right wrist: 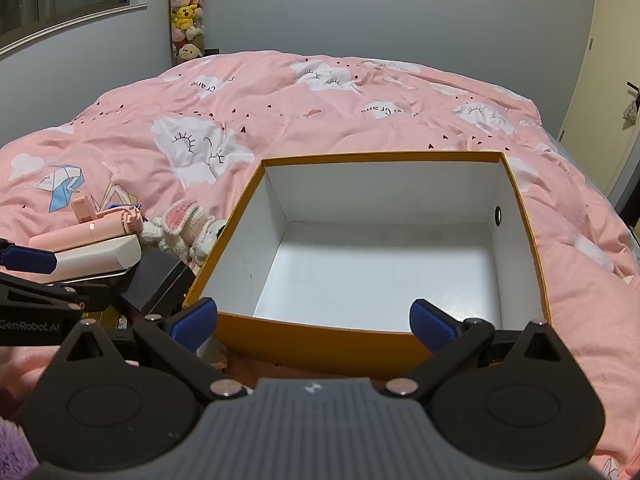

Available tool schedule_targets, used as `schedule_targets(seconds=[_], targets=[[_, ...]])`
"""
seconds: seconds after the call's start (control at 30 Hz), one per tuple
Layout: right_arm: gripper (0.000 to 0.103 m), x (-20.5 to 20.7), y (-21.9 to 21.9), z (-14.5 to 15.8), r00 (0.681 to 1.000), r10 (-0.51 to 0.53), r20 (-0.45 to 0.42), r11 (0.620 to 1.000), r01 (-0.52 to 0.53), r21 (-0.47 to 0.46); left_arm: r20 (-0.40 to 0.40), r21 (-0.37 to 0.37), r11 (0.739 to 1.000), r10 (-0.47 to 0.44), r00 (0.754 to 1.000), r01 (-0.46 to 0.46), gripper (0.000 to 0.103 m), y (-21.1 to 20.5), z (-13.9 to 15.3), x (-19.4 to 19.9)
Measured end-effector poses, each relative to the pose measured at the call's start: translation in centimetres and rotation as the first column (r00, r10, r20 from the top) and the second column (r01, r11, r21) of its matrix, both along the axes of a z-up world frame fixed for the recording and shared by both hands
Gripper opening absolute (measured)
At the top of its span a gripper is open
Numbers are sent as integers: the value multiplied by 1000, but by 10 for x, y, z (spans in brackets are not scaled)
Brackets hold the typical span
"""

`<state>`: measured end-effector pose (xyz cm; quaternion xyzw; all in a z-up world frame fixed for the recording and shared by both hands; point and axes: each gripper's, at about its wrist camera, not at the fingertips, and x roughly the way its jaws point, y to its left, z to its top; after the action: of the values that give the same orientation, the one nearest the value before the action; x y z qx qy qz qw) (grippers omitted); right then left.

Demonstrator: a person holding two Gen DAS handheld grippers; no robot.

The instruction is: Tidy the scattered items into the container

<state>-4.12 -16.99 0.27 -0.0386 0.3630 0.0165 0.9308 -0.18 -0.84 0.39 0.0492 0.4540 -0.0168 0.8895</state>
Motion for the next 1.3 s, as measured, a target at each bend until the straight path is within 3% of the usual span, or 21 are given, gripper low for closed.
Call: schedule_targets(seconds=[1.3], targets=[[103, 11, 0, -13, 999, 14, -37, 1000, -14, 16, -2, 9, 999, -47, 999, 47, 80, 0, 1, 0]])
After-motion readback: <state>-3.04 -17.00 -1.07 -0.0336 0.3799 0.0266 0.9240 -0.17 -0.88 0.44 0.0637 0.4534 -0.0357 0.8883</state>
